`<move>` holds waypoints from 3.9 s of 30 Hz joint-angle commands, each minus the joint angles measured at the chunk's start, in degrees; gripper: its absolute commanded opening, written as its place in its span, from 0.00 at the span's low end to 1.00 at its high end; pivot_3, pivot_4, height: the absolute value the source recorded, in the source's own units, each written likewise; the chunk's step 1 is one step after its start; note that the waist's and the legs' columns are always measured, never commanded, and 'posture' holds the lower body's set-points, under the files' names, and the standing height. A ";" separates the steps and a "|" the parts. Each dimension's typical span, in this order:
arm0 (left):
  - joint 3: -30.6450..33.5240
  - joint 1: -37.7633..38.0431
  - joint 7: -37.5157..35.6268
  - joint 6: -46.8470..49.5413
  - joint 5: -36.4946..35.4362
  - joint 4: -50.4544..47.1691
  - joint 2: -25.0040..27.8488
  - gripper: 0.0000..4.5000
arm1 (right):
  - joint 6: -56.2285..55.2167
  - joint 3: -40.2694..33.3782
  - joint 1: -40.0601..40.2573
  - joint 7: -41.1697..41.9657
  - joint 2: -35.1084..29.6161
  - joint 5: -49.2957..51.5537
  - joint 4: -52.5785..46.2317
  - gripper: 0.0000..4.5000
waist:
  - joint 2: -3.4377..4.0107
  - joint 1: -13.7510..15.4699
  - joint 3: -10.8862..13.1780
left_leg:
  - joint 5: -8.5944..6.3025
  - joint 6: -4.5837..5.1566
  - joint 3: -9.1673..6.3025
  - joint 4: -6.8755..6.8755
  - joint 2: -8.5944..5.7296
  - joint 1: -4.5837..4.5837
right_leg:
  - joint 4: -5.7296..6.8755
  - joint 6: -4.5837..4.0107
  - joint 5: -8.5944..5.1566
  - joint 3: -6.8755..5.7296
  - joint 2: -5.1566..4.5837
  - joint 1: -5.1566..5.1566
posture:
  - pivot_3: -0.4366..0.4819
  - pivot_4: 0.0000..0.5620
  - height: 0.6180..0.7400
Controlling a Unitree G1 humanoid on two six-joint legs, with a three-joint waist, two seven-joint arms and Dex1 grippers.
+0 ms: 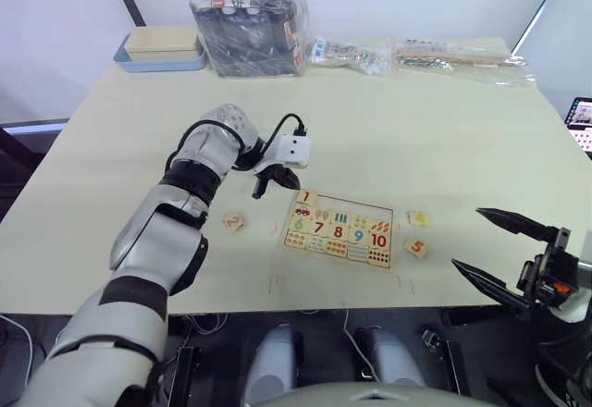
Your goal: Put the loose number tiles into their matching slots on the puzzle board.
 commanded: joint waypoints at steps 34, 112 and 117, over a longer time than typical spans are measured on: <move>7.57 8.50 -4.14 13.76 -6.47 -21.94 7.56 0.01 | -0.61 2.30 -2.43 -1.16 -0.19 -0.60 0.24 1.00 | 0.01 -0.15 -0.01 | 0.00 0.00 0.00 0.00 0.04 0.04 | 0.07 -0.01 -0.01 0.01 0.00 -0.02 | 0.48 0.27 1.00; 66.55 91.56 35.58 26.57 -51.14 -75.73 2.82 0.99 | -3.95 1.79 -17.71 17.17 -7.47 -1.21 31.51 1.00 | 0.18 -0.08 -0.08 | -0.11 0.11 0.20 -0.10 0.14 0.26 | 0.05 -0.21 -0.23 0.06 -0.40 -0.04 | 0.48 0.27 1.00; 66.92 89.66 31.46 25.69 -51.11 -71.23 8.57 0.99 | -2.67 2.71 -17.79 17.92 -7.59 -0.37 28.68 1.00 | 0.18 -0.06 -0.08 | -0.12 0.11 0.19 -0.11 0.14 0.25 | 0.05 -0.21 -0.23 0.04 -0.41 -0.07 | 0.48 0.27 1.00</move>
